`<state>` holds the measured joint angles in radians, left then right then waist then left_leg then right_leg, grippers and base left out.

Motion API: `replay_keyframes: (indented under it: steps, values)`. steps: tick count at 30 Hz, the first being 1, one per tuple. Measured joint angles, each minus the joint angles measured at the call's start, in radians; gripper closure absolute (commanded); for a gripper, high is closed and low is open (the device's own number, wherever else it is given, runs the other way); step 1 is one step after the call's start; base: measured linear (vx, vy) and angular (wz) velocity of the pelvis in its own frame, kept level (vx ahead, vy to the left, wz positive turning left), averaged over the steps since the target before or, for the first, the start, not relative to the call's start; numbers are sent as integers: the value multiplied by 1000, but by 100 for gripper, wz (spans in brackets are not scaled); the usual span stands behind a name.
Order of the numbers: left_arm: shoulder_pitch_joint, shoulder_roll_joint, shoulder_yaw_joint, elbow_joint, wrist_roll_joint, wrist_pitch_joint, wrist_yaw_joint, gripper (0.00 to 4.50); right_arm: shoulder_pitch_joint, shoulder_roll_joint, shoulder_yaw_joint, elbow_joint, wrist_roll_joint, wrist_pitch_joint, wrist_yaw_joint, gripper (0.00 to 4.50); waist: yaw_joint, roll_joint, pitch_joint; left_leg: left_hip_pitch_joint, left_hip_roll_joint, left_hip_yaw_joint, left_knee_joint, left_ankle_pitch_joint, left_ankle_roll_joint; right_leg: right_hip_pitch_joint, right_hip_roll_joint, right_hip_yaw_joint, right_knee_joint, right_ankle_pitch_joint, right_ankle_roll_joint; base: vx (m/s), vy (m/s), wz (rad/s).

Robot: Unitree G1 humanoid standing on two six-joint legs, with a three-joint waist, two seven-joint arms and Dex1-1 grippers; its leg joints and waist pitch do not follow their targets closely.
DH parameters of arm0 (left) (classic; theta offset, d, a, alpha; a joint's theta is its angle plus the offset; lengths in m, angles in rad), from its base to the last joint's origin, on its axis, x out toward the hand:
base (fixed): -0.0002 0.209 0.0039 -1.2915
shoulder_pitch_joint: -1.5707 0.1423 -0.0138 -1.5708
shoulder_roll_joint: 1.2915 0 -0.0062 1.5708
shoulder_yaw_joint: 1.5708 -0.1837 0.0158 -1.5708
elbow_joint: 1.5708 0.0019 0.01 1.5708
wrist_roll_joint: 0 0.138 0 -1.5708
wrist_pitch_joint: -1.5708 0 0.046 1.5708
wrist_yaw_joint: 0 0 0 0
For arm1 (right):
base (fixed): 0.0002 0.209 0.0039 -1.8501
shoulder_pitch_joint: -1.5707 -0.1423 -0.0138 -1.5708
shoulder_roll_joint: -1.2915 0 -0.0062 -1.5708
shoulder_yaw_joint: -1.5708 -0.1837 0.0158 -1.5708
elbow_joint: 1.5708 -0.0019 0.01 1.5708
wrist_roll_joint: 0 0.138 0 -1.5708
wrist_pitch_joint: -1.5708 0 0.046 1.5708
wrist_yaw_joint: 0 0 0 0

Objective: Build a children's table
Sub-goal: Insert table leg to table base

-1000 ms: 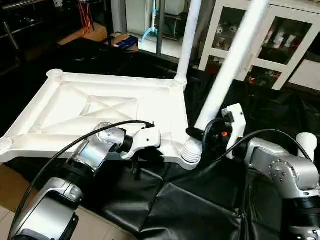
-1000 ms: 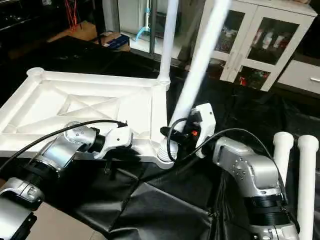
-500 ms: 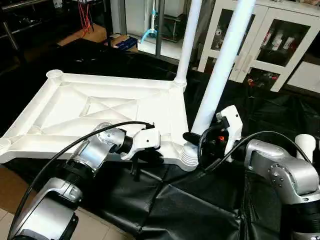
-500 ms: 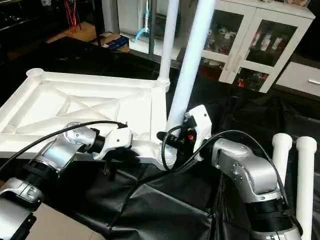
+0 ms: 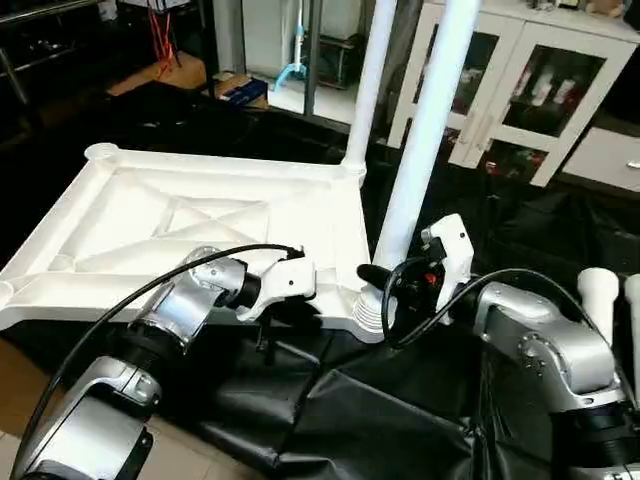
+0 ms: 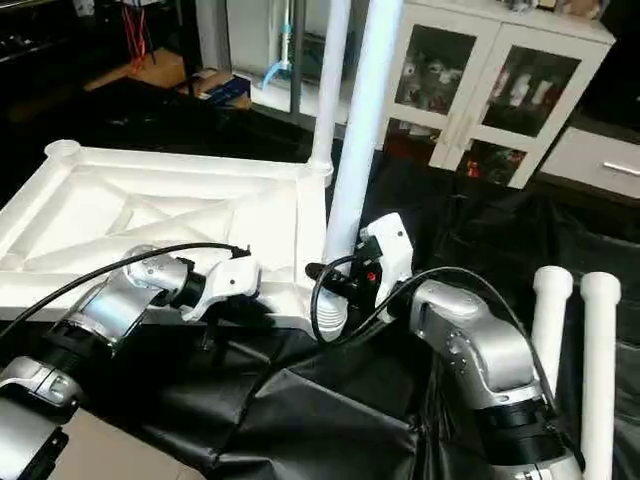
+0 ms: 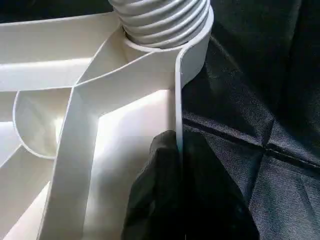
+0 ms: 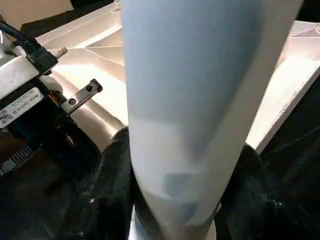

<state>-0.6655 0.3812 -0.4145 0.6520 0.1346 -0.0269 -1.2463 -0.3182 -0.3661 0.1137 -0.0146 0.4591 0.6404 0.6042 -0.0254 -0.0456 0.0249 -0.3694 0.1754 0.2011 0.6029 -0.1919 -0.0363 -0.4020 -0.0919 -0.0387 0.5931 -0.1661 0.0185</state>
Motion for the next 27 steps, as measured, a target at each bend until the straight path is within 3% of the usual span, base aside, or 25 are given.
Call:
replay_keyframes:
  steps: [4, 14, 27]
  values:
    - [0, -1, -4, -1, 0, 2, 1, 450, 19, 11, -13, 1, 1, -16, -8, 265, 2, -3, -2, 0, 0, 0, -1, 0, 0, 0, 0, 0, 0, 0, 1, 0, 0, 0]
    - [4, -9, -14, -12, 0, 4, 9, 450, 116, 74, -116, -1, 58, -75, -41, 265, 3, -7, -5, 0, -1, -1, -4, -1, -1, 3, 0, 0, -9, -1, 1, 0, 0, 0]
    - [1, -15, -20, -12, -2, -3, 4, 450, 271, 80, -107, -142, 24, -153, -82, 265, 8, -4, -6, 0, -2, -1, -10, -3, 0, 5, 0, -1, -16, -2, 3, 0, 0, 0]
